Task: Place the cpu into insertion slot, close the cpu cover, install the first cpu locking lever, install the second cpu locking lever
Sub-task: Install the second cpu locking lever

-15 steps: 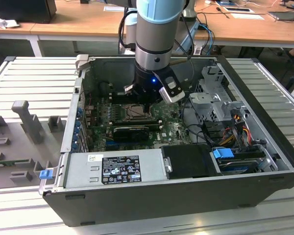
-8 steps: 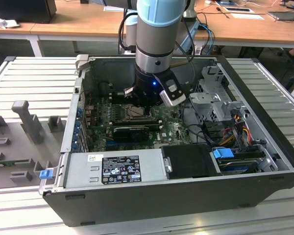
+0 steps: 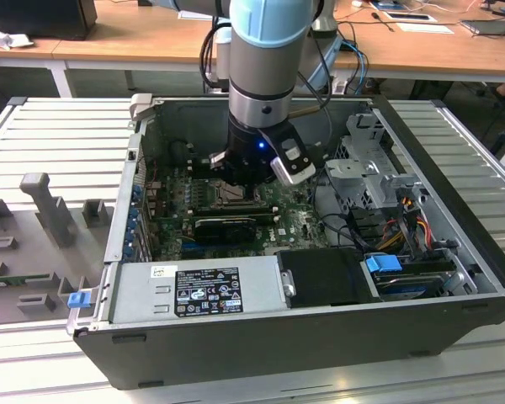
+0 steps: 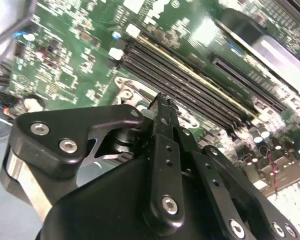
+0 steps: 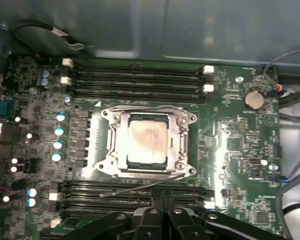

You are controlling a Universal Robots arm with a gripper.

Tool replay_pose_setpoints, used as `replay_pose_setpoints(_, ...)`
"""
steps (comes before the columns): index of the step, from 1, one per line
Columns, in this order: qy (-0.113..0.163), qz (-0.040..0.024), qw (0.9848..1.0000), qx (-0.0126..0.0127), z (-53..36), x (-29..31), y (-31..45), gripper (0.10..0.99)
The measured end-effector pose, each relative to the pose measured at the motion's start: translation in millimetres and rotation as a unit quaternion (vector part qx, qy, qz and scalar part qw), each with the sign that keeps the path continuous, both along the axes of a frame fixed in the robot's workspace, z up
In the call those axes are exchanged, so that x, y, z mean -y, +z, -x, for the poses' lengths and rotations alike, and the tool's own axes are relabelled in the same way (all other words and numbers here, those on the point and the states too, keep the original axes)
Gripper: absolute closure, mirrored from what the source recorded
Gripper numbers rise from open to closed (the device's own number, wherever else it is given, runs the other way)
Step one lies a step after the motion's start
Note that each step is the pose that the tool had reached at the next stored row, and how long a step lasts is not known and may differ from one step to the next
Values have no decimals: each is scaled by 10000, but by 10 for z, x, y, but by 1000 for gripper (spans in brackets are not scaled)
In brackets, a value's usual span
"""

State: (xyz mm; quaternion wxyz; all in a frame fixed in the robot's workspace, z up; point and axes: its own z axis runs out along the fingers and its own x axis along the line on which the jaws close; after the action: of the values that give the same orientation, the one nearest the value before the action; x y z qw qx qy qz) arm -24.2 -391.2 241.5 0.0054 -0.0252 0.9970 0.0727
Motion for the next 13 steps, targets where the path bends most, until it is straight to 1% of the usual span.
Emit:
replay_pose_setpoints(2,12,-11,10000,-1,79,0,0,980)
replay_pose_setpoints(3,17,-37,10000,0,120,0,-2,980)
replay_pose_setpoints(7,25,-98,9999,0,175,0,-3,980)
replay_pose_setpoints(9,27,-112,9999,-1,223,0,-4,980)
replay_pose_setpoints(10,27,-118,9999,0,267,0,-5,980)
replay_pose_setpoints(11,30,-126,9999,0,342,0,-8,980)
replay_pose_setpoints(12,30,-129,9999,0,391,0,-9,980)
replay_pose_setpoints(13,34,-130,9999,0,422,0,-11,980)
